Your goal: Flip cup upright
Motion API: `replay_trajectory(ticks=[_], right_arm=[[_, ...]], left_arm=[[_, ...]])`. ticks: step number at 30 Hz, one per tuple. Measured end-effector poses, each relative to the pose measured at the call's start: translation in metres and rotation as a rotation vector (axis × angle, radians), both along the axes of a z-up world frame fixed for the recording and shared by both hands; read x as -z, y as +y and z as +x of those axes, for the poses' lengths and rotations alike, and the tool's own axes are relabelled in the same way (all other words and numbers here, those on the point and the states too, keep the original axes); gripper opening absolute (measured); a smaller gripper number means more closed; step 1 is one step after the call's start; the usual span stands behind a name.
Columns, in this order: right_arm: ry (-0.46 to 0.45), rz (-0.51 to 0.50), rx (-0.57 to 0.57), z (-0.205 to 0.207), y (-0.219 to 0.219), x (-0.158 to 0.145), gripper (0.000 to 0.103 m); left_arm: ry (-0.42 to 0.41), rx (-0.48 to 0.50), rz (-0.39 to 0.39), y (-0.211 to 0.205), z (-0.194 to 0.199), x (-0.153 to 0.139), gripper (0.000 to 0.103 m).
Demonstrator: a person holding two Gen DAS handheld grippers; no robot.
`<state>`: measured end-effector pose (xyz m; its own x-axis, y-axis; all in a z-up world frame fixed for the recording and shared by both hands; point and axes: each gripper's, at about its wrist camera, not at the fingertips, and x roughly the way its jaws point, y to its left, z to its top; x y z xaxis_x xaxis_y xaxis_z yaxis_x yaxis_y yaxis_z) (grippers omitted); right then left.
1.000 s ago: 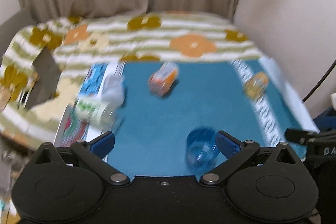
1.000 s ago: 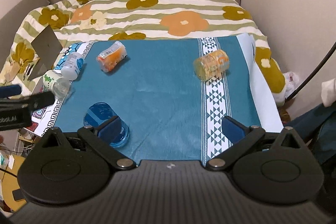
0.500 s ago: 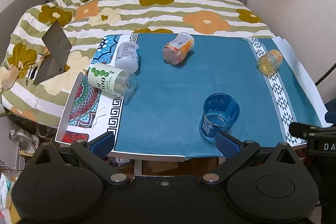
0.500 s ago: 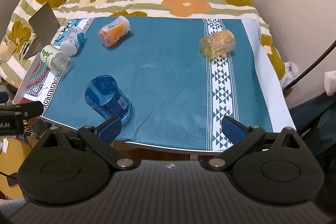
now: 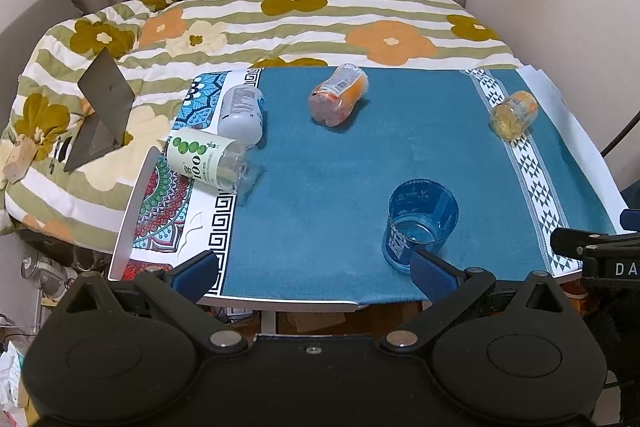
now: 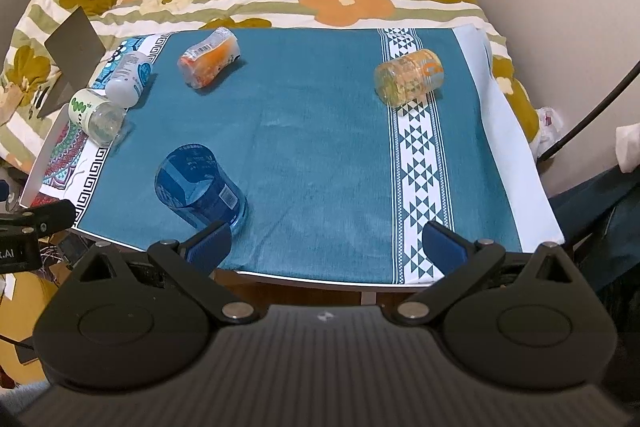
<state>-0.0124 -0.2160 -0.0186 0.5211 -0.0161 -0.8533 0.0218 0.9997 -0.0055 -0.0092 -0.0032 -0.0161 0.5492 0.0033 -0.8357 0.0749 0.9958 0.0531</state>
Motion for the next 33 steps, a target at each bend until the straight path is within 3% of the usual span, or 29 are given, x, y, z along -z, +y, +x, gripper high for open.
replay_trajectory(ticks=[33], right_arm=[[-0.006, 0.001, 0.013, -0.0021, -0.0076, -0.0024, 0.103]], left_arm=[[-0.015, 0.008, 0.015, -0.0063, -0.0035, -0.0028, 0.103]])
